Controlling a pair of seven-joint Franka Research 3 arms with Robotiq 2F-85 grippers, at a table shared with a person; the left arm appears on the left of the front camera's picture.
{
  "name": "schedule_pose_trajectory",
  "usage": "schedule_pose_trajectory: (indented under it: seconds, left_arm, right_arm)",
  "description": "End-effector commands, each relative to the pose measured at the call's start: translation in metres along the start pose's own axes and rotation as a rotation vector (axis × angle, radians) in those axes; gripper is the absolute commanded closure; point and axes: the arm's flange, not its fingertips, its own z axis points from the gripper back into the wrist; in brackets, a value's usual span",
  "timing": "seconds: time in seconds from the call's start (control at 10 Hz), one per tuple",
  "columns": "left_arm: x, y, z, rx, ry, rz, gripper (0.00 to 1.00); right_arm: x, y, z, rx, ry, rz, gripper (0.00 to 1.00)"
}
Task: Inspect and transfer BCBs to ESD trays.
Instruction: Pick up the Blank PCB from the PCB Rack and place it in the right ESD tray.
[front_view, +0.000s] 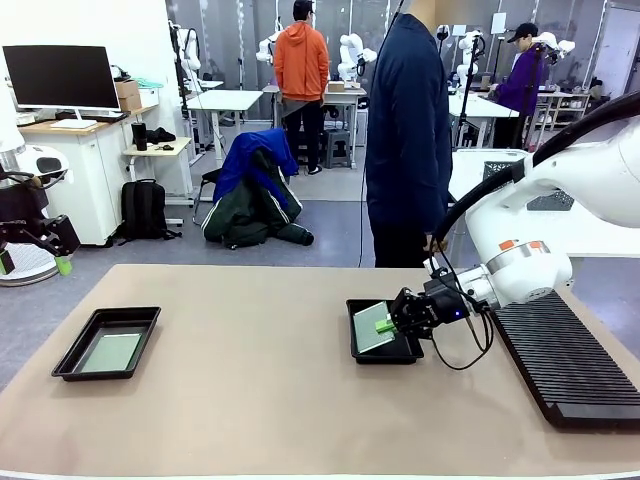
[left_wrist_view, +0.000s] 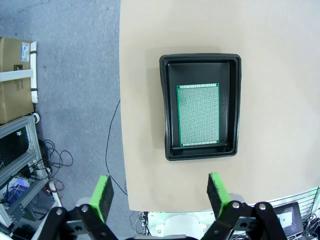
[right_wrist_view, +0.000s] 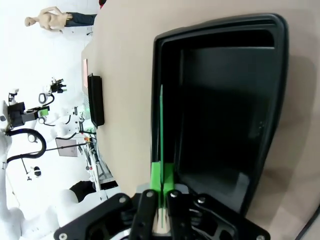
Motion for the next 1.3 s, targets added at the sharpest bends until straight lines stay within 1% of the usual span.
schedule_pose_trajectory:
  seconds: [0.0, 0.3, 0.5, 0.6, 1.2]
  left_arm:
    - [-0.0018, -0.0008, -0.0004, 0.003, -0.003, 0.016, 0.0]
    - [-0.0018, -0.0008, -0.0004, 0.003, -0.003, 0.016, 0.0]
    - [-0.0018, -0.0008, -0.0004, 0.003, -0.003, 0.016, 0.0]
    - [-0.0018, -0.0008, -0.0004, 0.003, -0.003, 0.016, 0.0]
    - [-0.0018, -0.0008, -0.0004, 0.003, -0.003, 0.016, 0.0]
  right_arm:
    - [0.0037, -0.0076, -0.0005, 0.032, -0.032, -0.005, 0.97]
    - [0.0054, -0.0125, 0.0028, 0.029, -0.037, -0.02, 0.97]
    - [0.0077, -0.0095, 0.0041, 0.025, -0.03, -0.021, 0.97]
    - [0.004, -0.0112, 0.0061, 0.0, -0.017, -0.025, 0.97]
    - [0.004, -0.0112, 0.0061, 0.0, -0.017, -0.025, 0.97]
